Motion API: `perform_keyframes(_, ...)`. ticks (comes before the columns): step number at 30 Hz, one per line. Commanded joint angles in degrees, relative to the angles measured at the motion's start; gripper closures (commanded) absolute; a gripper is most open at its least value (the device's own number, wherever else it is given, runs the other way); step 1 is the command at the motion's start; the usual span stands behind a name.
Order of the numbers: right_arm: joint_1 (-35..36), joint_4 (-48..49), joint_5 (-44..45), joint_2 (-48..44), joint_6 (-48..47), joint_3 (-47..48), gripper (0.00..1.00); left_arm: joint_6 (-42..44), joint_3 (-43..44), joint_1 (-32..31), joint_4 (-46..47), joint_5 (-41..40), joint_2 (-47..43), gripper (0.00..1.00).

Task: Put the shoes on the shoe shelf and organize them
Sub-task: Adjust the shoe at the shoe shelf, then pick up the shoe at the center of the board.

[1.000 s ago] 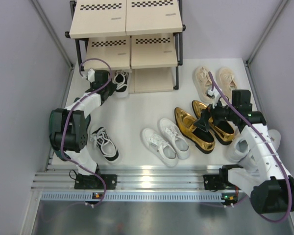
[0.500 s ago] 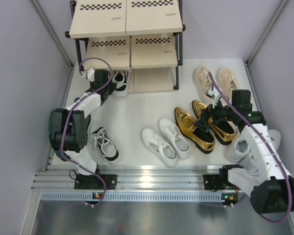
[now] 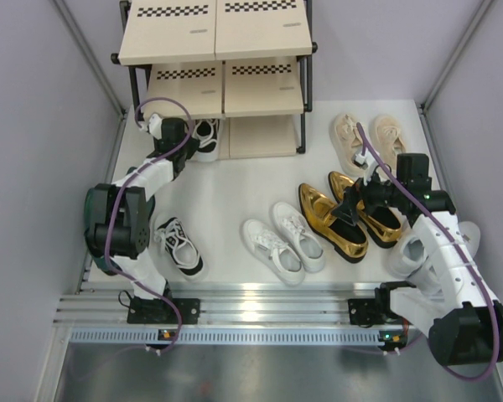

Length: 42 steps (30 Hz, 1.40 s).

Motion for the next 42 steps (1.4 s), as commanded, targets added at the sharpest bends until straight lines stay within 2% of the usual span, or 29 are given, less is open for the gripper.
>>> perform_keyframes(1, -0.61, 0.59, -0.60, -0.93, -1.24, 0.08, 0.01, -0.54, 0.47, 0.02, 7.42, 1.93, 0.61, 0.81)
perform_keyframes(4, -0.52, 0.59, -0.68, -1.02, -1.15, 0.08, 0.00, -0.72, 0.47, 0.11, 6.71, 2.11, 0.35, 0.65)
perform_keyframes(6, -0.52, 0.51, -0.60, -1.11, -1.24, 0.08, 0.00, -0.72, 0.47, 0.11, 6.19, 2.55, -0.26, 0.60)
perform_keyframes(7, -0.61, 0.42, -0.60, -1.02, -1.24, 0.00, 0.01, -0.72, 0.47, 0.02, 5.92, 2.81, -0.70, 0.52)
perform_keyframes(11, -0.61, 0.59, -0.60, -1.02, -1.24, 0.00, 0.01, -0.63, -0.31, 0.11, 3.90, 2.81, -3.59, 0.37)
perform_keyframes(15, -0.61, 0.16, -0.51, -1.28, -2.02, -0.09, 0.01, 1.91, -1.02, 0.11, 0.92, 2.81, -8.59, 0.25)
perform_keyframes(17, -0.61, -0.46, -0.77, -1.37, -2.90, 0.00, 0.01, 4.11, -1.11, 0.11, -3.55, 2.55, -12.98, 0.22)
perform_keyframes(21, -0.52, -2.30, -1.65, -1.20, -6.41, 0.70, 0.01, 5.79, -1.72, 0.11, -18.05, 2.37, -22.39, 0.19)
perform_keyframes(24, -0.08, -6.52, -3.23, -0.06, -11.33, 2.28, 0.00, 1.06, -6.71, 0.11, -32.27, 4.65, -32.58, 0.19)
perform_keyframes(26, 0.80, -9.58, -3.93, 0.99, -14.14, 3.51, 0.01, -6.14, -13.02, 0.11, -42.79, 7.02, -41.25, 0.19)
perform_keyframes(29, 3.86, -10.83, -2.98, 3.11, -14.95, 4.13, 0.01, -16.25, -21.28, 0.02, -52.84, 10.01, -52.77, 0.18)
perform_keyframes(32, 8.78, -9.70, -2.01, 4.69, -14.08, 3.34, 0.01, -22.15, -24.04, 0.02, -64.28, 13.18, -59.74, 0.20)
perform_keyframes(33, 11.15, -8.30, -1.83, 5.56, -13.81, 2.99, 0.01, -22.94, -23.79, -0.07, -69.09, 13.27, -60.29, 0.20)
perform_keyframes(37, 15.03, -6.71, -2.17, 8.55, -12.05, 3.86, 0.01, -20.16, -19.66, -0.07, -74.84, 13.18, -54.35, 0.20)
perform_keyframes(42, 16.97, -5.91, -2.88, 10.49, -11.26, 5.36, 0.01, -17.33, -18.16, -0.77, -75.29, 10.90, -46.60, 0.22)
